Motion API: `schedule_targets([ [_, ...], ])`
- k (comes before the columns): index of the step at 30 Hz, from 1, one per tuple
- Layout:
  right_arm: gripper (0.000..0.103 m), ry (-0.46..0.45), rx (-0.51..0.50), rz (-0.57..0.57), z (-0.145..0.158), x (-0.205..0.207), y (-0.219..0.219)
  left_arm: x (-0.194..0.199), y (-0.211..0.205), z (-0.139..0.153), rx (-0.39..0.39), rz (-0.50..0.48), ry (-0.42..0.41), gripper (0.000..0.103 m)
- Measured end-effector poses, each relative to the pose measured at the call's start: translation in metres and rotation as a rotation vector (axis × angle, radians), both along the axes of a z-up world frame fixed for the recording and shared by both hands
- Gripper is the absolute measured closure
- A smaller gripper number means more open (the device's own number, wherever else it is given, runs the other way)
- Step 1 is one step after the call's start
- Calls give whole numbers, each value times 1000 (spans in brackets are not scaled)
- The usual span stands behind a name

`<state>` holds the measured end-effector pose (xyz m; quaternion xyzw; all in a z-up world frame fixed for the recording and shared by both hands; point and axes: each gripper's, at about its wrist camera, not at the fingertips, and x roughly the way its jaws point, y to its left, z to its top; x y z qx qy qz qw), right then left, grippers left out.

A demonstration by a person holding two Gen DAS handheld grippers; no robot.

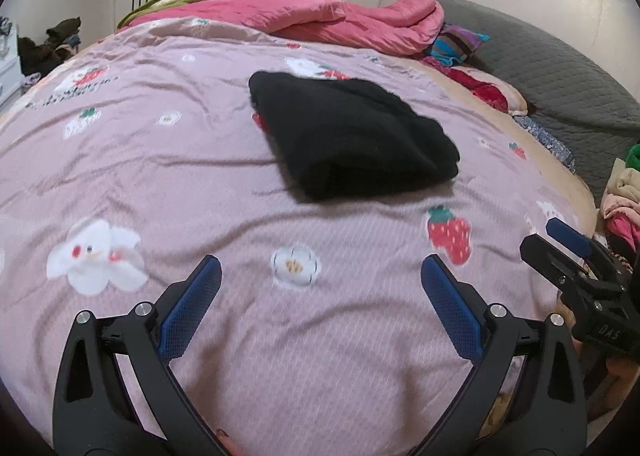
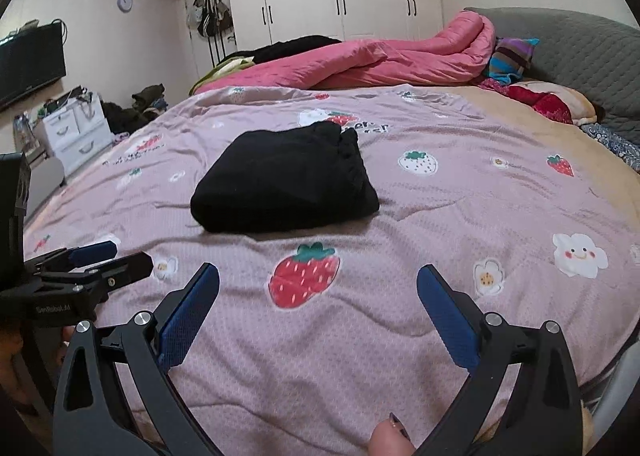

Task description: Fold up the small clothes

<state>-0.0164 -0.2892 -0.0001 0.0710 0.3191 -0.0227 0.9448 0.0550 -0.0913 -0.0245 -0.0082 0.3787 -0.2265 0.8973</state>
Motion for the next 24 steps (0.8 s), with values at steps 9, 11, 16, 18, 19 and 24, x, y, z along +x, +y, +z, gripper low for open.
schedule_targets([
  [9,4,31,-18,-35,-11,-2,2,-6,5,-9,14,15,-7,9],
  [11,4,39,-24,-34,-13,-1,3,-7,5,-9,20,22,-12,9],
  [16,4,47,-31,-30,-14,0,5,-6,6,-8,37,33,-16,9],
  [18,4,49,-33,-30,-15,0,5,-7,7,-7,43,44,-21,9],
  [19,4,50,-32,-31,-15,0,5,-6,7,-7,48,46,-23,9],
  [24,4,57,-24,-36,-17,0,4,-7,7,-6,59,54,-29,9],
])
